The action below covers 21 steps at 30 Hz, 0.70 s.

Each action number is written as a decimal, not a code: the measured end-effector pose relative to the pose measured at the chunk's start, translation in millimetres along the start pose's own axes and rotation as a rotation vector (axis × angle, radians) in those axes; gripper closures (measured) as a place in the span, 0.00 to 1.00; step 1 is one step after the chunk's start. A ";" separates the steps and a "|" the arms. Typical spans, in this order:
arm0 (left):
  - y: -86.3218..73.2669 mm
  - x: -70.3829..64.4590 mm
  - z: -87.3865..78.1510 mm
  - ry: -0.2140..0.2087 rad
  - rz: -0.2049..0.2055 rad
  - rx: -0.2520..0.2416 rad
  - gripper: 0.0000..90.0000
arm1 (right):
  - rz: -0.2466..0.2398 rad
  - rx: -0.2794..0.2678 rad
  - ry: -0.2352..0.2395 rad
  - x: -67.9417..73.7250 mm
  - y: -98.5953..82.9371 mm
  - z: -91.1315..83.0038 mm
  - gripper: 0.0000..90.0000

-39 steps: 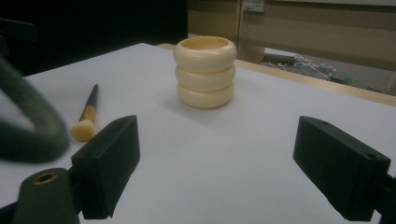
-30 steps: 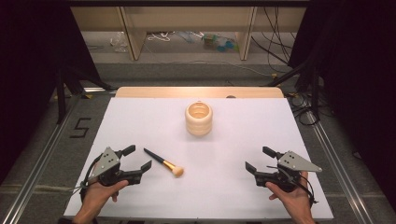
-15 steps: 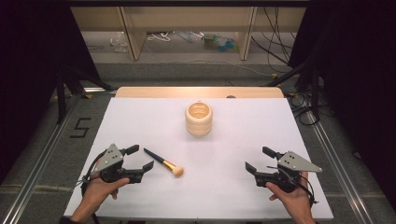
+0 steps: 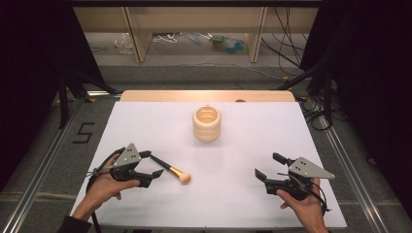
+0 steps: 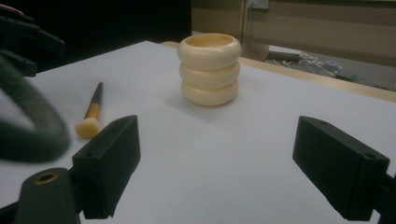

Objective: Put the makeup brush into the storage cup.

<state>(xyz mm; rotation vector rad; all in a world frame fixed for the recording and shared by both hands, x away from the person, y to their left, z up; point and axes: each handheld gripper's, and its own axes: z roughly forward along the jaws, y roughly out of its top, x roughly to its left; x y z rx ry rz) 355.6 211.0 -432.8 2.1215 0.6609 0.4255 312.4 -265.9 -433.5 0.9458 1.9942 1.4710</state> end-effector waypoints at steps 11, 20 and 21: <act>15.3 20.3 32.5 -0.086 0.075 0.192 0.28 | 0.023 0.020 0.014 0.6 -1.0 0.0 0.19; 27.2 25.5 43.9 -0.132 0.151 0.301 0.27 | 0.026 0.018 0.027 1.0 -1.7 1.6 0.19; 27.1 25.6 46.1 -0.138 0.147 0.302 0.26 | 0.029 0.012 0.027 1.1 -1.8 2.0 0.19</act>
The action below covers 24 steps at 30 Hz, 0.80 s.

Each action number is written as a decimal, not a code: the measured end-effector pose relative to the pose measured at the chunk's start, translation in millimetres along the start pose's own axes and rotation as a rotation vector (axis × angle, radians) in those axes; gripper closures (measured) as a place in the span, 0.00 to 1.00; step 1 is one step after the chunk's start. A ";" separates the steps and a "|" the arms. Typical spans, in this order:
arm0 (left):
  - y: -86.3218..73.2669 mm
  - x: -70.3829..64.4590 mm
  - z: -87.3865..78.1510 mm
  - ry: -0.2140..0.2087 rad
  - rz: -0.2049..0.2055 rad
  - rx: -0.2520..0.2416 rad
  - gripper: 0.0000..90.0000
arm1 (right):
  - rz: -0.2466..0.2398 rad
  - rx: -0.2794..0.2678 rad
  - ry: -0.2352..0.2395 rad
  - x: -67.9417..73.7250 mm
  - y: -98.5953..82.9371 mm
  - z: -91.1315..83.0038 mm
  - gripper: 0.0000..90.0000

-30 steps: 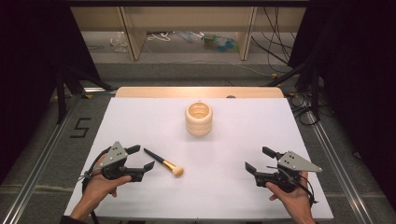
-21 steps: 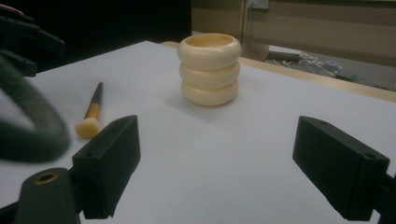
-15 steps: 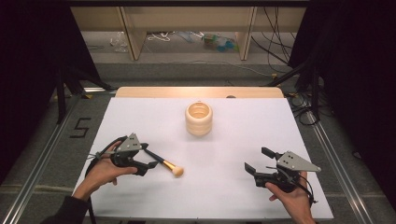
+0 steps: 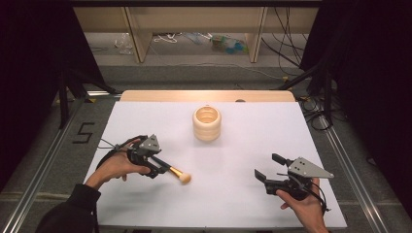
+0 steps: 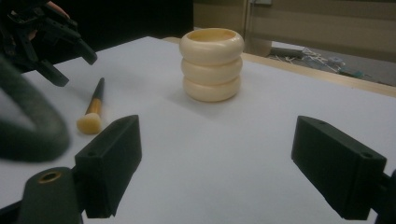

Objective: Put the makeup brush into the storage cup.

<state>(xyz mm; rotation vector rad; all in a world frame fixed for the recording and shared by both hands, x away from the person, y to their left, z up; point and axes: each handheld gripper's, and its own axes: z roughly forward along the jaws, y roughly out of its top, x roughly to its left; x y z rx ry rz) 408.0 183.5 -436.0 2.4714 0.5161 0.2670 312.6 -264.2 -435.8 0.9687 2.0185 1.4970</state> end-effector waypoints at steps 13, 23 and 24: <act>14.8 12.2 13.8 -0.036 0.066 0.142 0.30 | -0.002 0.016 0.003 -1.3 -0.3 -0.2 0.19; 11.9 16.8 22.1 -0.062 0.055 0.136 0.29 | -0.010 0.026 -0.002 -1.4 -0.1 -0.8 0.20; 11.9 17.4 22.3 -0.069 0.075 0.153 0.29 | -0.005 0.017 -0.004 -1.0 -0.9 0.3 0.20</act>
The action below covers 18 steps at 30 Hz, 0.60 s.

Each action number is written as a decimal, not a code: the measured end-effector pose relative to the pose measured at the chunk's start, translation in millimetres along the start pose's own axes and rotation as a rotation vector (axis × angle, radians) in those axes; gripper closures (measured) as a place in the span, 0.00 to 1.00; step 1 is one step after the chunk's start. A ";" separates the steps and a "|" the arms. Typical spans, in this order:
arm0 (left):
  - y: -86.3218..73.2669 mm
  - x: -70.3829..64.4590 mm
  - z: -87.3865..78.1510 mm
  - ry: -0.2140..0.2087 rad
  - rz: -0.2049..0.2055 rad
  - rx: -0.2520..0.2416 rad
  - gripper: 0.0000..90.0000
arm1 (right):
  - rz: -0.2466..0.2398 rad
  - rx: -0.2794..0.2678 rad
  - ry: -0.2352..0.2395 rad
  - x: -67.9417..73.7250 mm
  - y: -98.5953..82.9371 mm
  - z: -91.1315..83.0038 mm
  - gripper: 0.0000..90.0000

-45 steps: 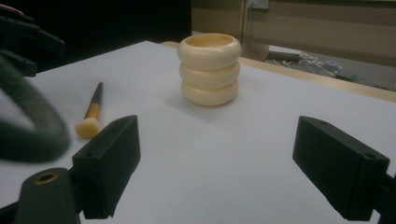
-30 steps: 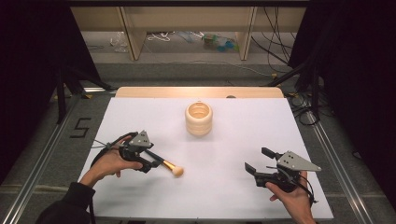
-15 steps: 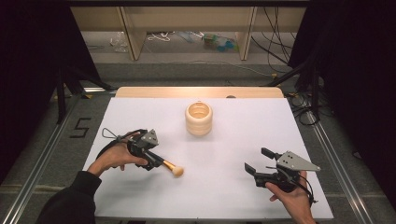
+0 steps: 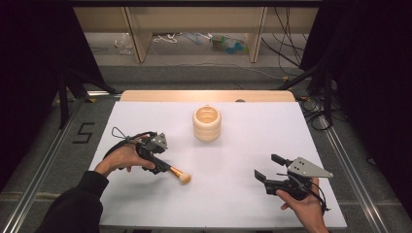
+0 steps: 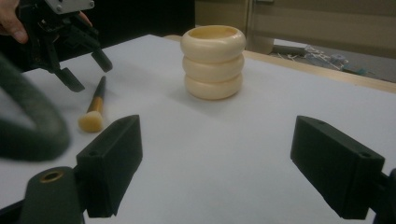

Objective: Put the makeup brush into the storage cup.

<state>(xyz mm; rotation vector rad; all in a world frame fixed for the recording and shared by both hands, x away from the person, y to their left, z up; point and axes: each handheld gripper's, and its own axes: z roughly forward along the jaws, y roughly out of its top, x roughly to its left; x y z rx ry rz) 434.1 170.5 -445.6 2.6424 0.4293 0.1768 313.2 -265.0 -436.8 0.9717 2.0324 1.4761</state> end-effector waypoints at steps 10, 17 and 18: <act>5.8 -6.4 12.5 -0.022 0.089 0.123 0.34 | 0.010 0.014 0.004 -0.4 0.5 -1.7 0.20; 11.3 -2.3 16.7 -0.033 0.116 0.130 0.36 | 0.005 -0.001 0.016 0.1 -0.2 1.1 0.20; 11.4 -2.4 17.6 -0.041 0.118 0.140 0.37 | -0.001 0.010 0.014 -0.3 0.0 0.5 0.20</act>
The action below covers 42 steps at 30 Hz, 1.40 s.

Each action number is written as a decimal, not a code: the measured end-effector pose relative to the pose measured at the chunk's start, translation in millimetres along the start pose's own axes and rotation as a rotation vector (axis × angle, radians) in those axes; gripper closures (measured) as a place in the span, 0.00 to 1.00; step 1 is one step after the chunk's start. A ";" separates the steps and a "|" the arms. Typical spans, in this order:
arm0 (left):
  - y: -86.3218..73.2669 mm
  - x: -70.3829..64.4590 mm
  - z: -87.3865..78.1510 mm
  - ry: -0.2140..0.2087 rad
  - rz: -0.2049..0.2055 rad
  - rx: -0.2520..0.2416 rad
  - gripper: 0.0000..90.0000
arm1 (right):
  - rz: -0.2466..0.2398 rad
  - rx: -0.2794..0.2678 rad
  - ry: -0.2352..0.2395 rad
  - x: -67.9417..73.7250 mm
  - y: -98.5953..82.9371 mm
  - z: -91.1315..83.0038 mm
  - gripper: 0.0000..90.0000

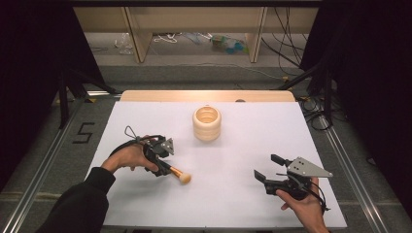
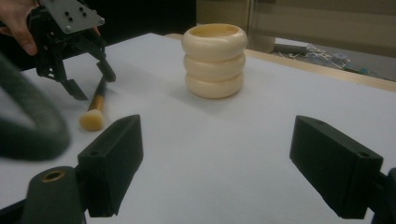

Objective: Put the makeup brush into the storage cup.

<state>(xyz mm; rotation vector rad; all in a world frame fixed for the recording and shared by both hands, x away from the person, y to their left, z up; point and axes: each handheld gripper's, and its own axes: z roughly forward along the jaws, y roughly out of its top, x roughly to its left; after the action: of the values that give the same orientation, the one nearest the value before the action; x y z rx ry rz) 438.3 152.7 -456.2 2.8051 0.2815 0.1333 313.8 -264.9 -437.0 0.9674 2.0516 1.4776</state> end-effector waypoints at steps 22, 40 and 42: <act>2.5 2.2 5.9 -0.037 0.009 0.082 0.65 | -0.003 0.004 -0.001 -0.5 -0.3 -0.2 0.21; 11.1 -0.5 7.1 -0.048 0.019 0.137 0.74 | -0.005 0.035 -0.005 -0.9 0.0 -1.2 0.21; 11.3 -0.4 7.2 -0.047 0.029 0.138 0.75 | -0.005 0.035 -0.004 -0.8 0.1 -1.2 0.21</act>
<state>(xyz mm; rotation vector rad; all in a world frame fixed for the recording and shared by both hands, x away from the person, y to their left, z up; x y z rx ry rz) 440.8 140.0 -459.4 2.9449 0.2478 0.0562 313.5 -266.2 -436.5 0.9773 2.0818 1.4402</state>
